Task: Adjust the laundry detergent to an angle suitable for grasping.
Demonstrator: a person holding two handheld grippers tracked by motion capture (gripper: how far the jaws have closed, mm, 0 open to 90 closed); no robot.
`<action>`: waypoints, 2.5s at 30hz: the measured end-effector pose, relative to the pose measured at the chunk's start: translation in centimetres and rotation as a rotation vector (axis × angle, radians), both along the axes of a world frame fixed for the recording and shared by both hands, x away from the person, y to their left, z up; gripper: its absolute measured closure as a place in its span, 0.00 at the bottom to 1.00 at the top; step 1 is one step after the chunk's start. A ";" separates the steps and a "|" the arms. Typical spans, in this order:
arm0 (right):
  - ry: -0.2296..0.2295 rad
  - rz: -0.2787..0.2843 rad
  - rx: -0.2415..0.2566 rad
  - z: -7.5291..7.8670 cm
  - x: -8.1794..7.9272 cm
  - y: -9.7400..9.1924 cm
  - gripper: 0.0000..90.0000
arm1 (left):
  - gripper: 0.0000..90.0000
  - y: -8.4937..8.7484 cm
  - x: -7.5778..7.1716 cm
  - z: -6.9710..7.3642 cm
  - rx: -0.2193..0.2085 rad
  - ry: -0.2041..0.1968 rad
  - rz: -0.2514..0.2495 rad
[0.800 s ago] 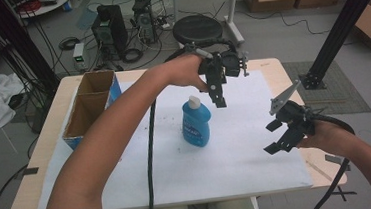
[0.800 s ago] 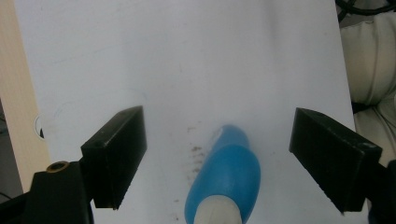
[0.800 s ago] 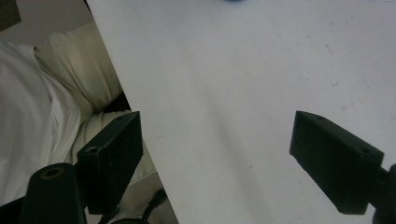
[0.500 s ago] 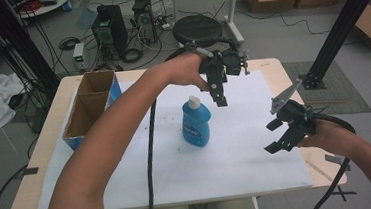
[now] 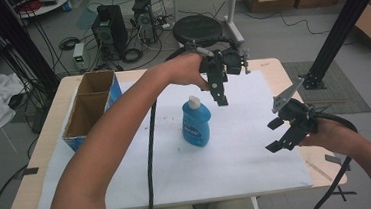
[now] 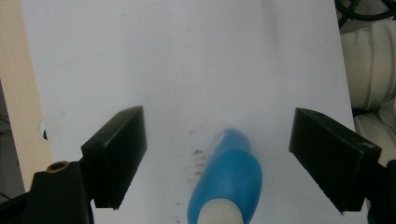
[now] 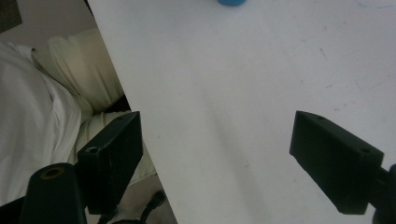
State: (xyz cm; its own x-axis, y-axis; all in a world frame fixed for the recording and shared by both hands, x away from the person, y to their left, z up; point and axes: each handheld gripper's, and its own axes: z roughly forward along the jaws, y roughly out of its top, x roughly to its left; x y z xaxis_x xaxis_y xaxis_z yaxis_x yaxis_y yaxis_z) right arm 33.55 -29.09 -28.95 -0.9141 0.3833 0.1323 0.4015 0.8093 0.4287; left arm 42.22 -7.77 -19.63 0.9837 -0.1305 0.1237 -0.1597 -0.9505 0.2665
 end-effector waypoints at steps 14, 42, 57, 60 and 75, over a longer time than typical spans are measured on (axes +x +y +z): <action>-0.011 -0.018 0.037 -0.3 -0.2 0.0 0.18 | 0.22 0.5 -0.1 0.4 -0.002 -0.006 0.014; -0.069 -0.076 0.124 -1.1 0.0 0.5 0.17 | 0.22 4.0 0.2 1.2 0.005 -0.024 0.060; -0.115 -0.104 0.179 -1.4 0.2 2.0 0.18 | 0.22 8.1 0.6 1.0 0.035 -0.030 0.126; -0.144 -0.125 0.223 -1.6 0.3 2.5 0.18 | 0.22 8.8 0.7 0.8 0.046 -0.028 0.134; -0.260 -0.207 0.352 -2.4 0.2 3.6 0.17 | 0.22 10.3 0.4 0.3 0.084 -0.036 0.132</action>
